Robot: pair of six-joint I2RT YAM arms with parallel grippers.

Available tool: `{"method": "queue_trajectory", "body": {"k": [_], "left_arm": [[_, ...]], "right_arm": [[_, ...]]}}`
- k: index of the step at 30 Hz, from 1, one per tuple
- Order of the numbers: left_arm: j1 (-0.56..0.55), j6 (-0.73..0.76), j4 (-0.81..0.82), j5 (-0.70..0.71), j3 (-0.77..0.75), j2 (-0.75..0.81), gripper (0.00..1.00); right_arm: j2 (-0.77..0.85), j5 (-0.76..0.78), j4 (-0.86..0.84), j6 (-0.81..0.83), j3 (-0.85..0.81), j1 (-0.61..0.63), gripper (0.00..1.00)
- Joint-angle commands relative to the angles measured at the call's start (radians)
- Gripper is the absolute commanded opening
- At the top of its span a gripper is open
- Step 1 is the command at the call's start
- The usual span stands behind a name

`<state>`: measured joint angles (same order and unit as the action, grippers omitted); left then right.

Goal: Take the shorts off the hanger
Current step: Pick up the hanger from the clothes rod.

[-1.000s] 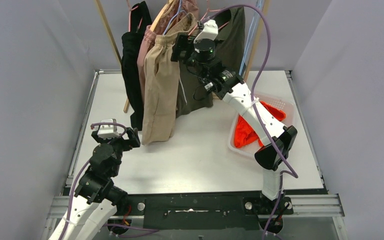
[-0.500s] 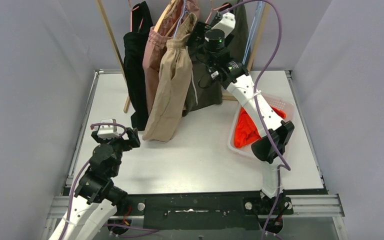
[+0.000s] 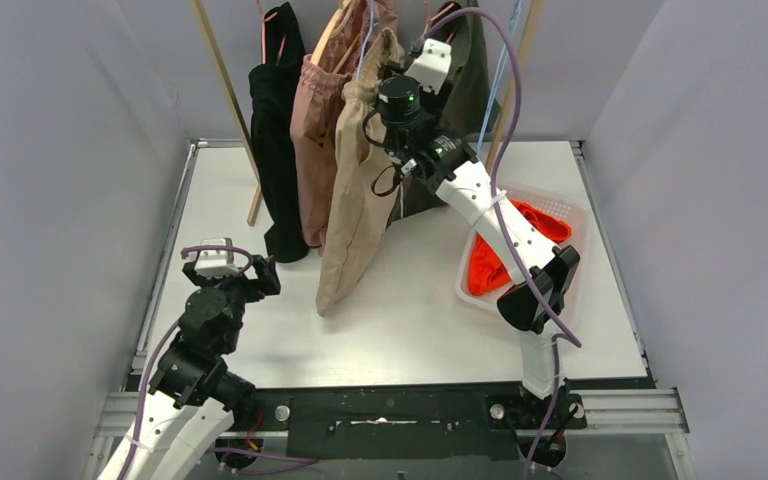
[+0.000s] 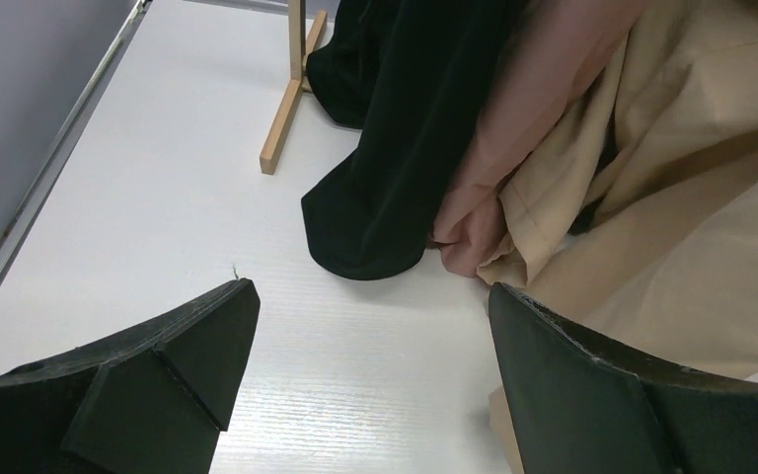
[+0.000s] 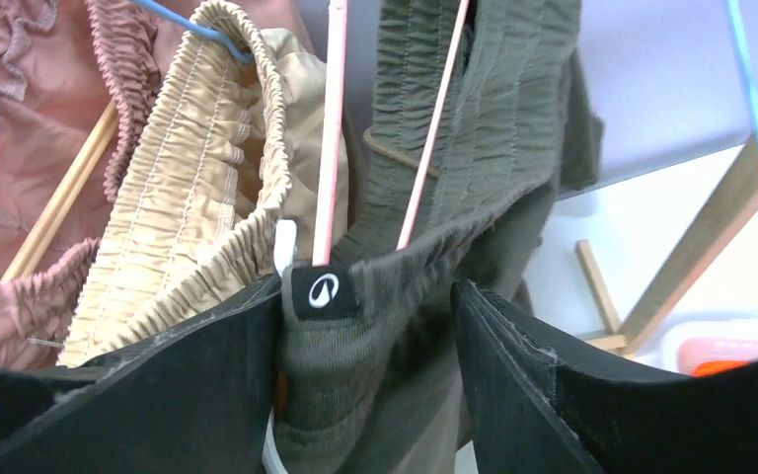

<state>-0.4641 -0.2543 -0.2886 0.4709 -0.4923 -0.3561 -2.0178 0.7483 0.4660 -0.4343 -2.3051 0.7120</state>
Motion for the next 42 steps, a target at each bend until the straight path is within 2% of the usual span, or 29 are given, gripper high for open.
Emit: {"method": "queue_trajectory", "body": {"k": [1,3,5,7,9,12,14,17,21,25,26,28,29,34,38,42], "left_arm": [[-0.005,0.009,0.048,-0.012,-0.006,0.011,0.88],[-0.006,0.009,0.048,-0.009,-0.006,0.014,0.88],[-0.006,0.009,0.046,-0.009,-0.006,0.017,0.88],[-0.007,0.009,0.047,-0.011,-0.005,0.016,0.88],[-0.007,0.009,0.048,-0.016,-0.005,0.013,0.88],[-0.007,0.009,0.049,-0.019,-0.005,0.011,0.88],[-0.007,0.009,0.049,-0.018,-0.005,0.011,0.88],[-0.007,0.009,0.049,-0.017,-0.005,0.011,0.88],[-0.008,0.009,0.05,-0.017,-0.005,0.011,0.88],[-0.008,0.009,0.05,-0.019,-0.004,0.009,0.88],[-0.008,0.009,0.049,-0.018,-0.004,0.009,0.88],[-0.008,0.009,0.05,-0.018,-0.003,0.009,0.88],[-0.008,0.009,0.05,-0.018,-0.003,0.009,0.88],[-0.008,0.009,0.049,-0.018,-0.004,0.009,0.88],[-0.008,0.009,0.049,-0.017,-0.003,0.016,0.88],[-0.007,0.009,0.051,-0.018,-0.003,0.01,0.88]], "right_arm": [[0.093,0.178,0.002,0.103,0.002,0.032,0.61],[0.106,0.161,0.033,0.104,-0.003,0.014,0.51],[0.108,0.065,0.147,0.04,-0.029,-0.04,0.49],[0.115,-0.097,0.214,-0.027,-0.024,-0.105,0.52],[0.132,-0.164,0.233,-0.059,0.009,-0.141,0.56],[0.157,-0.229,0.228,-0.072,0.045,-0.163,0.63],[0.162,-0.238,0.23,-0.076,0.042,-0.164,0.75],[0.159,-0.221,0.225,-0.069,0.037,-0.169,0.78],[0.123,-0.247,0.237,-0.027,-0.016,-0.178,0.65],[0.083,-0.265,0.26,0.017,-0.064,-0.18,0.56],[0.083,-0.259,0.262,0.017,-0.066,-0.18,0.56],[0.098,-0.278,0.247,0.012,-0.049,-0.182,0.72],[0.11,-0.294,0.238,0.004,-0.04,-0.186,0.76],[0.176,-0.444,0.142,0.005,0.006,-0.216,0.8],[0.124,-0.536,0.21,0.0,-0.147,-0.272,0.8],[0.128,-0.582,0.199,0.002,-0.094,-0.273,0.82]]}}
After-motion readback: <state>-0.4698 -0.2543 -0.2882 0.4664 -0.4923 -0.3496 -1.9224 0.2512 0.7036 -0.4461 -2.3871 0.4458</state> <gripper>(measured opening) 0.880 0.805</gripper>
